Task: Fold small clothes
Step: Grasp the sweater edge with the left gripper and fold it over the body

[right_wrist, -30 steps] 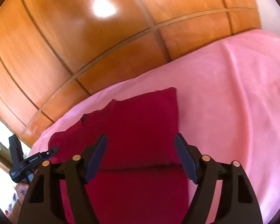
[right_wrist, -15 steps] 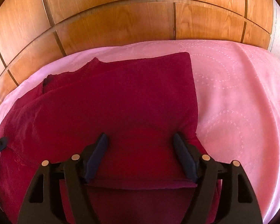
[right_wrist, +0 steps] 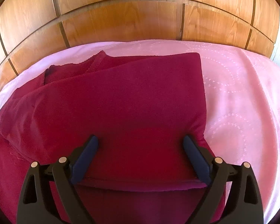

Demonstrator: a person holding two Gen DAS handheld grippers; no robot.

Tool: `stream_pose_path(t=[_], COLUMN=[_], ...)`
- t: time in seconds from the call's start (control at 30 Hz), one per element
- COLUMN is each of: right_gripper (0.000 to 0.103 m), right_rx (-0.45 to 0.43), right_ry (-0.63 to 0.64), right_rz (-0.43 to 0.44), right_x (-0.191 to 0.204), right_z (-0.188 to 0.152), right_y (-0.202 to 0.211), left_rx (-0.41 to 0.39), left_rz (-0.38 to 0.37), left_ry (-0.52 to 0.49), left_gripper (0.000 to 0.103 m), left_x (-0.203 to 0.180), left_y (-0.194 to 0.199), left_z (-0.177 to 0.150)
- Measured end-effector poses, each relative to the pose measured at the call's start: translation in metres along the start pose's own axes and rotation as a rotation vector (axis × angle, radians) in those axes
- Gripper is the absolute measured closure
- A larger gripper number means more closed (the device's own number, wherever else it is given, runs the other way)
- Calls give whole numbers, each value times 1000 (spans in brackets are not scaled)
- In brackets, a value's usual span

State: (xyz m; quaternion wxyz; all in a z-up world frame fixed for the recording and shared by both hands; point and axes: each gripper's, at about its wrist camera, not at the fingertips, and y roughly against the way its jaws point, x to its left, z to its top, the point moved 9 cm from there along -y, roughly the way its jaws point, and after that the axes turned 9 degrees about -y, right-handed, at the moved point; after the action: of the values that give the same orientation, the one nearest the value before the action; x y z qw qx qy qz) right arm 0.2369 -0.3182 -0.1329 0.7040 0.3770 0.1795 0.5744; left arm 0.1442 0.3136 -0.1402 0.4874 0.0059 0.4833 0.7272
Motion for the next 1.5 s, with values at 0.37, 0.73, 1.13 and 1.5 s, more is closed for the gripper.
stream_pose_path(t=[0.37, 0.73, 1.13, 1.5], right_gripper=[9, 8, 8, 22], right_rx=[-5, -4, -4, -34], right_ry=[9, 11, -1, 42], right_rz=[-16, -17, 1, 92], right_x=[-2, -3, -3, 36], right_z=[-1, 0, 0, 8], right_y=[0, 1, 1, 34], left_rx=[9, -112, 164, 118], left_rz=[129, -211, -428, -347], left_ry=[87, -301, -683, -833], left_gripper=[88, 97, 76, 52], left_x=[55, -139, -324, -258], left_y=[-44, 10, -38, -19], left_z=[61, 44, -155, -214])
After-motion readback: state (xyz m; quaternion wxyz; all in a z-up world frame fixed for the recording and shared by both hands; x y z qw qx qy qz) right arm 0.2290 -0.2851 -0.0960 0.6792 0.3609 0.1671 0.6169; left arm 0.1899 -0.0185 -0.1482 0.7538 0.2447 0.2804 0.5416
